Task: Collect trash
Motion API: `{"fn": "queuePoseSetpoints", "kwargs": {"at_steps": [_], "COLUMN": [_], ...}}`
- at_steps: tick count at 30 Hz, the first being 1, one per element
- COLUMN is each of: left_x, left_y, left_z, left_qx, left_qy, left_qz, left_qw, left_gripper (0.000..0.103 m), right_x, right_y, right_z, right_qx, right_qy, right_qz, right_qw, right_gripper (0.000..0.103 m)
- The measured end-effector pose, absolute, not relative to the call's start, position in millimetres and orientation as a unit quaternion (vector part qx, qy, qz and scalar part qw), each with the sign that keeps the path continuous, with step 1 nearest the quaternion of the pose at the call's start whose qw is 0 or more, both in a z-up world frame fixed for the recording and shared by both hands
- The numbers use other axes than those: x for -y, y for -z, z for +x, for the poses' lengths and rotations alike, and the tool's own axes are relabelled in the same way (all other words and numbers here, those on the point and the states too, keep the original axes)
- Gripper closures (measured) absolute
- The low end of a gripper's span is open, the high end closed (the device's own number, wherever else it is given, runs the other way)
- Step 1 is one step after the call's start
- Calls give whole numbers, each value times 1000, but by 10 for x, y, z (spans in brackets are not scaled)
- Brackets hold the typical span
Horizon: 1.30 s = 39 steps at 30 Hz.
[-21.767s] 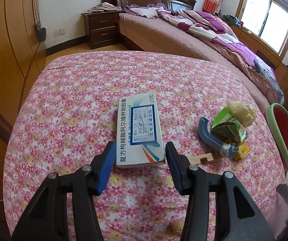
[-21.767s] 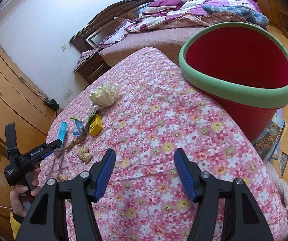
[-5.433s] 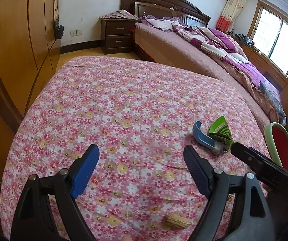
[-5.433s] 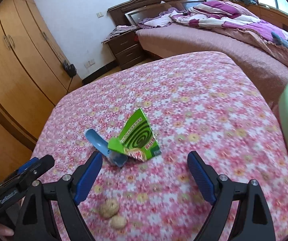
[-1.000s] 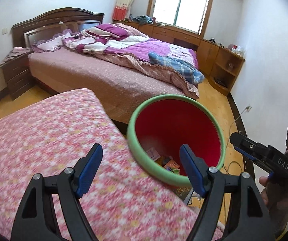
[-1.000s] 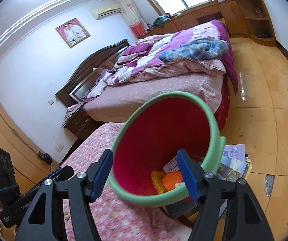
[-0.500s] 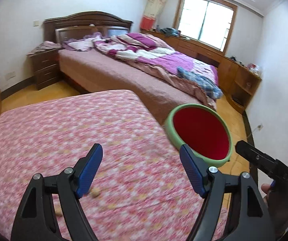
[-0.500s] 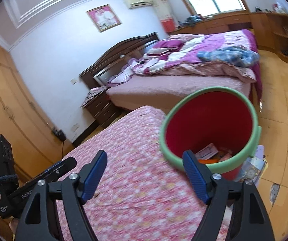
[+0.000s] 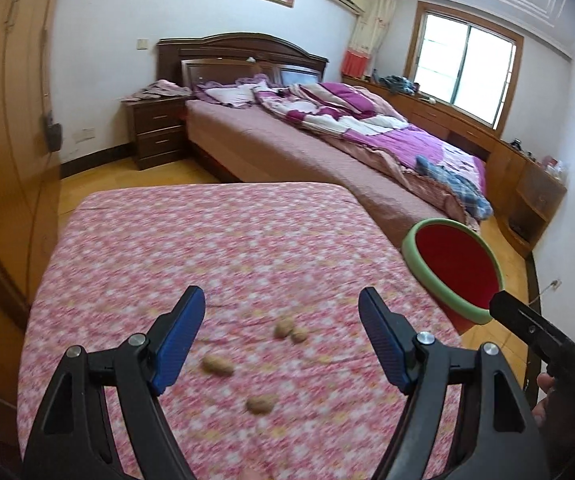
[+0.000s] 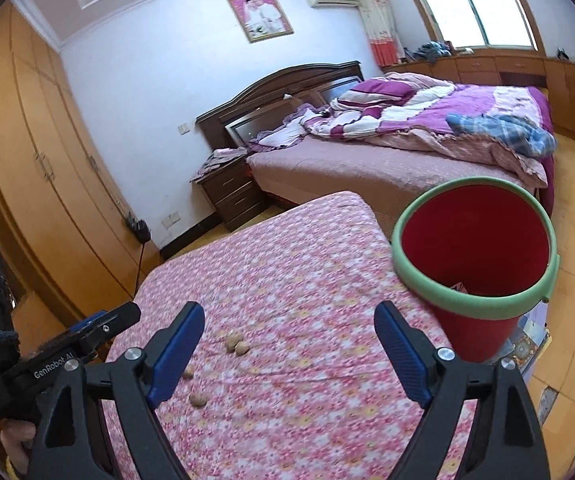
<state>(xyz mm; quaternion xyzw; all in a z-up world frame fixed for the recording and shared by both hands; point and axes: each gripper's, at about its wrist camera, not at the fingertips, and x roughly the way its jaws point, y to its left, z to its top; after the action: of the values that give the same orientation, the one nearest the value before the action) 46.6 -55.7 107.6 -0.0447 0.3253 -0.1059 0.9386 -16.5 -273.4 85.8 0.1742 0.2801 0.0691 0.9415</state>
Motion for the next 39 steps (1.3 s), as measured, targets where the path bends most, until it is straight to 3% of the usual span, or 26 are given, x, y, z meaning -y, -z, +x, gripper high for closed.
{"fn": "queuePoseSetpoints", "kwargs": {"at_steps": [18, 39], "left_x": [60, 114], "left_y": [-650, -531], "left_z": [-121, -316], "left_qx": [-300, -278], "left_qy": [12, -16], "left_qz": [-58, -38], "left_qw": [952, 960], "left_gripper": [24, 24], "right_x": [2084, 2102], "right_y": [-593, -394], "right_z": [-635, -855], "right_qx": [-229, -223], "right_qy": [-61, -52], "right_qz": [59, 56], "right_qw": [970, 972], "right_gripper": [7, 5]}}
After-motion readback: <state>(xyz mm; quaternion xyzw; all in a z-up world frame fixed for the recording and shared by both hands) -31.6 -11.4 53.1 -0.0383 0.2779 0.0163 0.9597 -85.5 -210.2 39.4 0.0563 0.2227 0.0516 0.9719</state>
